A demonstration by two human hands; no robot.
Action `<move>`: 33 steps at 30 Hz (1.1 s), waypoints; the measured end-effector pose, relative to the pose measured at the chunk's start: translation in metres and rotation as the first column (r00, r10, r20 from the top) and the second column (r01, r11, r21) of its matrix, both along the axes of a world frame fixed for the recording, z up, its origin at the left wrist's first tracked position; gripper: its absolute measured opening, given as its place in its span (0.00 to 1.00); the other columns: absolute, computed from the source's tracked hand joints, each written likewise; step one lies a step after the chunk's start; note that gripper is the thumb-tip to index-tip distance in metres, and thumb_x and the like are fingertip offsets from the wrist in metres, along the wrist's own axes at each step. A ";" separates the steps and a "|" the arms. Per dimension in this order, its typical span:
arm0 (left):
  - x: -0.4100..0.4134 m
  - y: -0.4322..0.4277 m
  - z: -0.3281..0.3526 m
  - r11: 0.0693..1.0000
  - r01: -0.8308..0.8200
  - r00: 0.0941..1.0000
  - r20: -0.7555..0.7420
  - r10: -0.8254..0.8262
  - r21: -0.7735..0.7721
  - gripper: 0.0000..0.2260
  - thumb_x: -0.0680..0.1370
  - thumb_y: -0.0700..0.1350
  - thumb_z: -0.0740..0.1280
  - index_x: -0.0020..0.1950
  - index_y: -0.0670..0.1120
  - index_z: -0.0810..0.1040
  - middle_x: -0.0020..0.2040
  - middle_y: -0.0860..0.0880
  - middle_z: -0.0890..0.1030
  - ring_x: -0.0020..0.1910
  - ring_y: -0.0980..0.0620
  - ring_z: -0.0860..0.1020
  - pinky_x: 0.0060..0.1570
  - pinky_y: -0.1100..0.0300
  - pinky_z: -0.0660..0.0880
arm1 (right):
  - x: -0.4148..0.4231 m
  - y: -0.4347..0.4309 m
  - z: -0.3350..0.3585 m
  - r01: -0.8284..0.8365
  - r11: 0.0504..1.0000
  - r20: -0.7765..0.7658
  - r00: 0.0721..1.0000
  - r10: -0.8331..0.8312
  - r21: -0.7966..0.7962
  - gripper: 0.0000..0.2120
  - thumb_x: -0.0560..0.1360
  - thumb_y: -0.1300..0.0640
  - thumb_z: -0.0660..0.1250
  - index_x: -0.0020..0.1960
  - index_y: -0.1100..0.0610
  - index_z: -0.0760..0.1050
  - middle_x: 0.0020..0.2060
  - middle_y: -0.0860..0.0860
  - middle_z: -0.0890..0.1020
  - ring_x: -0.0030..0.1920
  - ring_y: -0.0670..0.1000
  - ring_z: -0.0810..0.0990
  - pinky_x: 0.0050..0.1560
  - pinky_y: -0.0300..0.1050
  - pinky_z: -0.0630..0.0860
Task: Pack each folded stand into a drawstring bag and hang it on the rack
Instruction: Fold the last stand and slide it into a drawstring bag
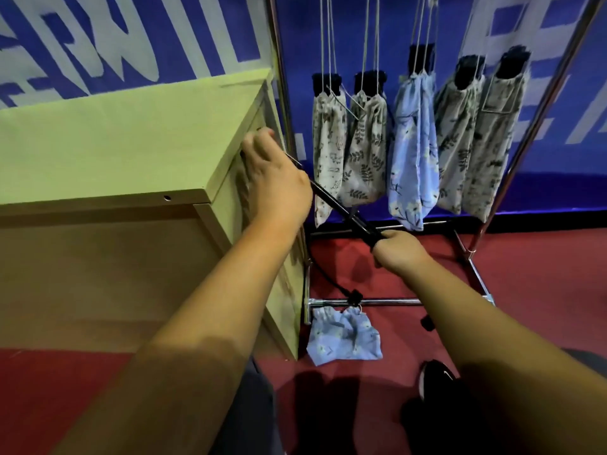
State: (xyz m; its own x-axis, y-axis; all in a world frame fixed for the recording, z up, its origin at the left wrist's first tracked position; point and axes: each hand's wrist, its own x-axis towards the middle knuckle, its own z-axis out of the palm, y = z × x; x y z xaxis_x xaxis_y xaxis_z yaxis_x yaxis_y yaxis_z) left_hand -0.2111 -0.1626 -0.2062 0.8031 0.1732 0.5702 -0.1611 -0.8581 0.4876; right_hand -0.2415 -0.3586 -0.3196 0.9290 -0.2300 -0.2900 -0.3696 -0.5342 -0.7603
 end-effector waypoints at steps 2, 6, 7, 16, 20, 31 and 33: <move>0.008 0.005 -0.001 1.000 -0.021 0.998 -0.060 0.020 -0.019 0.36 0.77 0.37 0.68 0.82 0.42 0.55 0.82 0.40 0.55 0.75 0.38 0.69 0.71 0.52 0.71 | 0.004 -0.004 -0.004 -0.009 1.000 -0.004 1.000 0.009 -0.023 0.06 0.73 0.62 0.65 0.40 0.56 0.80 0.37 0.55 0.86 0.41 0.59 0.82 0.39 0.46 0.71; 0.031 0.020 0.002 1.000 0.020 0.989 -0.149 -0.019 0.007 0.35 0.82 0.37 0.66 0.86 0.46 0.54 0.84 0.44 0.59 0.77 0.42 0.70 0.71 0.53 0.71 | 0.008 -0.011 -0.010 -0.005 0.999 -0.015 1.000 0.005 -0.035 0.06 0.74 0.61 0.65 0.41 0.57 0.80 0.36 0.55 0.86 0.43 0.59 0.83 0.41 0.47 0.73; 0.037 0.022 0.001 0.999 0.025 0.986 -0.164 -0.017 0.042 0.32 0.83 0.39 0.66 0.85 0.45 0.59 0.82 0.45 0.63 0.75 0.42 0.71 0.72 0.51 0.70 | 0.009 -0.012 -0.010 -0.003 0.999 -0.020 1.000 0.002 -0.046 0.06 0.73 0.61 0.65 0.41 0.57 0.80 0.37 0.55 0.86 0.45 0.60 0.83 0.42 0.47 0.73; 0.047 0.026 -0.012 0.996 0.041 0.999 -0.024 -0.042 -0.074 0.18 0.79 0.54 0.74 0.67 0.50 0.80 0.64 0.52 0.81 0.60 0.51 0.79 0.54 0.59 0.72 | 0.012 -0.008 -0.004 -0.029 0.998 -0.022 0.999 0.028 -0.064 0.07 0.71 0.63 0.65 0.36 0.57 0.79 0.32 0.54 0.84 0.40 0.58 0.82 0.35 0.44 0.69; 0.042 0.011 -0.026 0.979 0.120 0.992 0.047 -0.114 -0.167 0.14 0.75 0.53 0.78 0.57 0.50 0.83 0.55 0.54 0.82 0.51 0.55 0.79 0.48 0.66 0.69 | 0.013 -0.001 0.002 -0.030 0.998 -0.011 1.000 0.029 -0.058 0.06 0.69 0.63 0.66 0.36 0.58 0.79 0.32 0.55 0.83 0.38 0.59 0.81 0.34 0.44 0.68; 0.027 -0.016 -0.056 0.873 0.210 0.977 0.051 -0.209 -0.440 0.09 0.73 0.57 0.79 0.48 0.55 0.86 0.43 0.59 0.86 0.44 0.61 0.83 0.49 0.57 0.81 | 0.011 0.016 0.013 -0.057 0.993 0.077 0.996 0.049 0.105 0.10 0.68 0.63 0.63 0.47 0.60 0.79 0.32 0.58 0.85 0.32 0.56 0.81 0.38 0.49 0.77; 0.024 -0.022 -0.062 0.854 0.233 0.969 0.034 -0.246 -0.466 0.08 0.73 0.56 0.79 0.48 0.55 0.86 0.43 0.58 0.86 0.44 0.61 0.83 0.49 0.61 0.80 | 0.009 0.016 0.018 -0.055 0.988 0.066 0.997 0.046 0.144 0.06 0.68 0.64 0.66 0.45 0.59 0.77 0.27 0.55 0.82 0.24 0.52 0.77 0.29 0.45 0.71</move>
